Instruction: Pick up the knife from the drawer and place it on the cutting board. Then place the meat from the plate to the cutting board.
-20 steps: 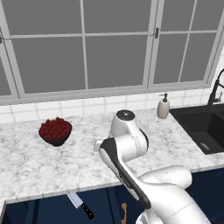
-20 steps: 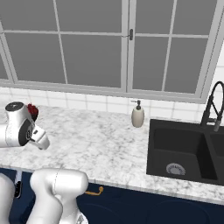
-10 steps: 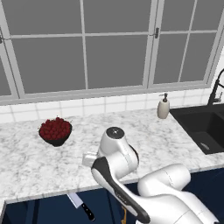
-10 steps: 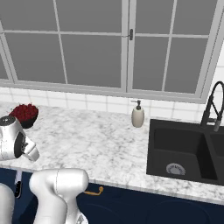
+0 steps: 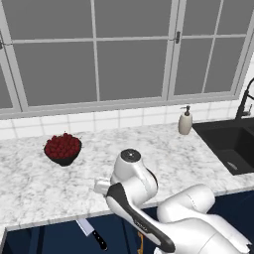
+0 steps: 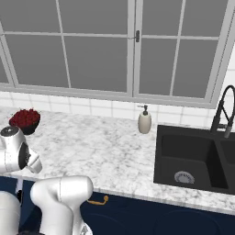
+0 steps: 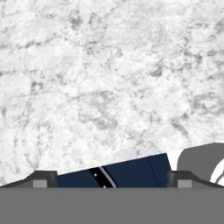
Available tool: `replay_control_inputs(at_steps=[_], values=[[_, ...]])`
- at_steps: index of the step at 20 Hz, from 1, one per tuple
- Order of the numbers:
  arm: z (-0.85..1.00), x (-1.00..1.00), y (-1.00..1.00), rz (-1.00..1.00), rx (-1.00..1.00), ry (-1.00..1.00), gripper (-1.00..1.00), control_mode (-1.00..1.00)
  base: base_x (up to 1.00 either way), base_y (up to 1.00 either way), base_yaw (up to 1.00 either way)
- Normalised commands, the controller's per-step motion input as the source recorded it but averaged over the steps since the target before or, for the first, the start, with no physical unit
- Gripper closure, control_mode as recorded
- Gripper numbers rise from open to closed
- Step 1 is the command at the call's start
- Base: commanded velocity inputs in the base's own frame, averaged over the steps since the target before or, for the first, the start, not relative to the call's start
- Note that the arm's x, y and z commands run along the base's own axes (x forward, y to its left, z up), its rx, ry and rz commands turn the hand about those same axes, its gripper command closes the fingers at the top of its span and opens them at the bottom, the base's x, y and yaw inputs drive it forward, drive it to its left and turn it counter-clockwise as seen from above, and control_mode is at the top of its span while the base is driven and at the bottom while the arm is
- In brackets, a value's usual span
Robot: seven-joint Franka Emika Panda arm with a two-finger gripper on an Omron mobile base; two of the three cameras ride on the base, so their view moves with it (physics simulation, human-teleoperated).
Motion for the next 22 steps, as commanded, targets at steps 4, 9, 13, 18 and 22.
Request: replay_control_inputs(at_steps=[4,9,13,18,22], values=[[-0.22,-0.10,0.03,0.00,0.00,0.02,-1.00,-1.00,0.00,0.00,0.00],[-0.26,-0.13,0.07,0.00,0.00,0.01,-1.00,-1.00,0.00,0.00,0.00],[-0.22,-0.09,0.01,0.00,0.00,0.01,-1.00,-1.00,0.00,0.00,0.00],[-0.19,-0.08,0.00,0.00,0.00,0.00,-1.00,-1.00,0.00,0.00,0.00],[-0.22,-0.11,0.01,0.00,0.00,0.00,-1.00,-1.00,0.00,0.00,0.00]])
